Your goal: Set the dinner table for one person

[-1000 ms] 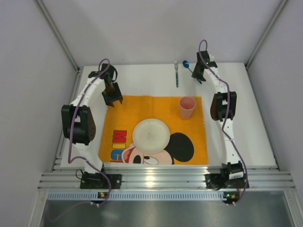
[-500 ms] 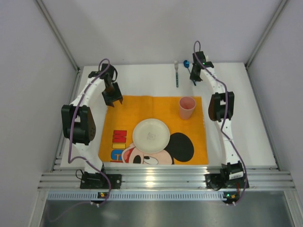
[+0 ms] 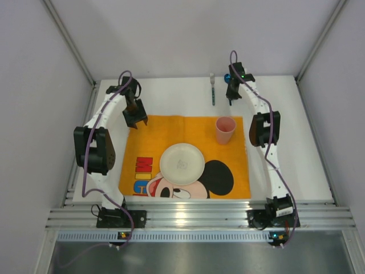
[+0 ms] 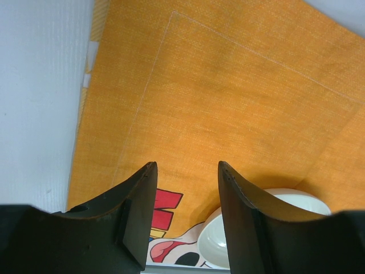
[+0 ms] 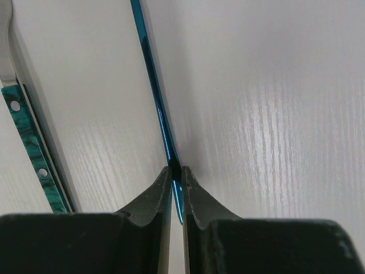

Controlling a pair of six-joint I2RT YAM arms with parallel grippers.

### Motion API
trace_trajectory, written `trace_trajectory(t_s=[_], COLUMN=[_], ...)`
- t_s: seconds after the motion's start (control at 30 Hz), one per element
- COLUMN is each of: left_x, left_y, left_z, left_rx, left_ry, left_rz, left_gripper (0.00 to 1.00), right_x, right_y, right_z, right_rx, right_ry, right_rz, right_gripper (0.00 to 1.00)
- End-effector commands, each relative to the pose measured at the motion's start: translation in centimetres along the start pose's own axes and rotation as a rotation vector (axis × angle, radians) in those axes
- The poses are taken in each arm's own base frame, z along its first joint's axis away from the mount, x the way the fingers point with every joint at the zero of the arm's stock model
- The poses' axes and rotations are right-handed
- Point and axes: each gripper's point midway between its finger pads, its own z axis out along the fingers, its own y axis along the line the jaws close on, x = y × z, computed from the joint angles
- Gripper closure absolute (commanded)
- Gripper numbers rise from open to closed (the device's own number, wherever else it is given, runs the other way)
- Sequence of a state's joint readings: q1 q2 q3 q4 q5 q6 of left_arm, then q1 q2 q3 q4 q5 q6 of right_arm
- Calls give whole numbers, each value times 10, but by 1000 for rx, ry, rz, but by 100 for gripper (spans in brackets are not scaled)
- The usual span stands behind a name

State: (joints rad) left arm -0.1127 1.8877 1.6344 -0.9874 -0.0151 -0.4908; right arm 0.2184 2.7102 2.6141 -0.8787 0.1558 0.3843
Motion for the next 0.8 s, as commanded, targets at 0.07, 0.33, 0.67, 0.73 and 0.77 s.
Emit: trace_trajectory(t_s=[0.07,0.33,0.67,0.73,0.77], left_x=[-10,1,7,9,11], left_y=[-11,-19,-26,-27,-29], left_z=[-12,-10,-15,-16,-16], left_rx=[62,108,154,161,162], left_ry=[-28,17,21,21,22], left_rz=[4,-11,-21,-20,-16], left_gripper=[48,50,50,50,50], right_x=[89,82,153,172,170], right_y=[-3,-3,-43,-53,-56], right_z=[17,-9,-59,-64,-71], right_rx=[13,6,141,163,169], right_ry=[287,287,531,569,547], right_rz=[-66,-128,-253,-267,-268], right_gripper=[100,100,100,100,100])
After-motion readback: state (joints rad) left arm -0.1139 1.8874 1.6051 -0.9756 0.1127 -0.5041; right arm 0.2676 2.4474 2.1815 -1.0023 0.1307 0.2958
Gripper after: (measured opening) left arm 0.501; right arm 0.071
